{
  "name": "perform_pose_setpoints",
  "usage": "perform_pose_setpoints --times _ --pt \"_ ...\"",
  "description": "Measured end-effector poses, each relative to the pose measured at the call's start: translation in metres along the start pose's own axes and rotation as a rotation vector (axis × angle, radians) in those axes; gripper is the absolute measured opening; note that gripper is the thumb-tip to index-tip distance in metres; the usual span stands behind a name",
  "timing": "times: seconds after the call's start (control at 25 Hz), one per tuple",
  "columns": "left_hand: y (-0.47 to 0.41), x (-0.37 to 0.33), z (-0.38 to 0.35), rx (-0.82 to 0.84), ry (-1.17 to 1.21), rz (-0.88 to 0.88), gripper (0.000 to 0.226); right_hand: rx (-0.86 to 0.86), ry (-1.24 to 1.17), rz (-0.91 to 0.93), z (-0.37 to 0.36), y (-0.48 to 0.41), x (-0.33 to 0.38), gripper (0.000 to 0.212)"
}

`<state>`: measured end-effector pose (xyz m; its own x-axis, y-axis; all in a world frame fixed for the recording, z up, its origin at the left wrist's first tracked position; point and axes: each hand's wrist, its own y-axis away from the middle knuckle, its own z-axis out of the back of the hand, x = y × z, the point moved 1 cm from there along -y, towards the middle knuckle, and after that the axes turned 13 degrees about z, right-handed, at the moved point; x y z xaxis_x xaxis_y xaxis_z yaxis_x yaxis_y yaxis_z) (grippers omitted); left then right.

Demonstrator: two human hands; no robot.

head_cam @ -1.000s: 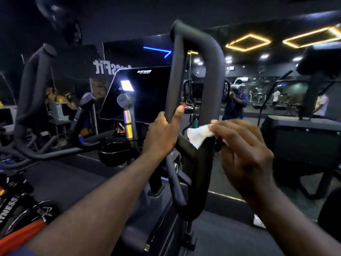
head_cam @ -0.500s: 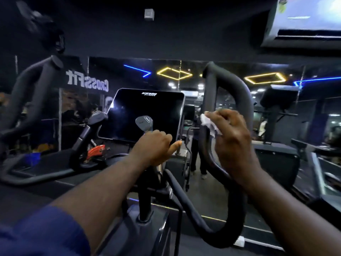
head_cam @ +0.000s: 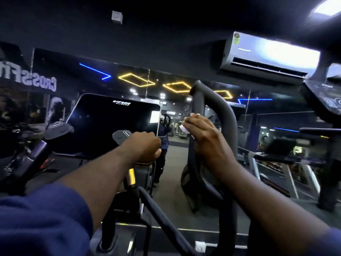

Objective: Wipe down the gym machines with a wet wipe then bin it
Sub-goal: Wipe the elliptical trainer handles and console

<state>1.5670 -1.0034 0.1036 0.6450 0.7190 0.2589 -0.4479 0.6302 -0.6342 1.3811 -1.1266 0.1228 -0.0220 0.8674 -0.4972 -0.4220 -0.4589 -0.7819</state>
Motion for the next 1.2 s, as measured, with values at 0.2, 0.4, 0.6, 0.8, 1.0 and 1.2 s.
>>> perform_pose_setpoints --times 0.2,0.4,0.6,0.8,1.0,1.2 --pt "-0.001 0.000 -0.013 -0.164 0.061 0.015 0.041 0.122 0.110 0.053 -0.007 0.022 0.003 0.044" --pt "-0.001 0.001 -0.020 -0.247 0.087 0.034 0.040 -0.015 0.151 -0.082 -0.007 -0.037 -0.036 0.047" --pt "0.005 0.002 -0.022 -0.329 0.116 0.023 0.043 -0.082 0.059 -0.212 -0.021 0.018 0.015 0.056" --pt "0.009 0.001 -0.021 -0.316 0.101 0.033 0.044 -0.286 -0.079 -0.520 -0.014 -0.032 -0.004 0.066" --pt "0.014 -0.002 -0.016 -0.337 0.185 0.059 0.033 -0.418 -0.394 -0.845 -0.015 0.006 0.037 0.063" --pt "0.012 -0.002 -0.018 -0.332 0.175 0.071 0.034 -0.607 -1.155 -1.218 -0.008 -0.035 -0.011 0.024"
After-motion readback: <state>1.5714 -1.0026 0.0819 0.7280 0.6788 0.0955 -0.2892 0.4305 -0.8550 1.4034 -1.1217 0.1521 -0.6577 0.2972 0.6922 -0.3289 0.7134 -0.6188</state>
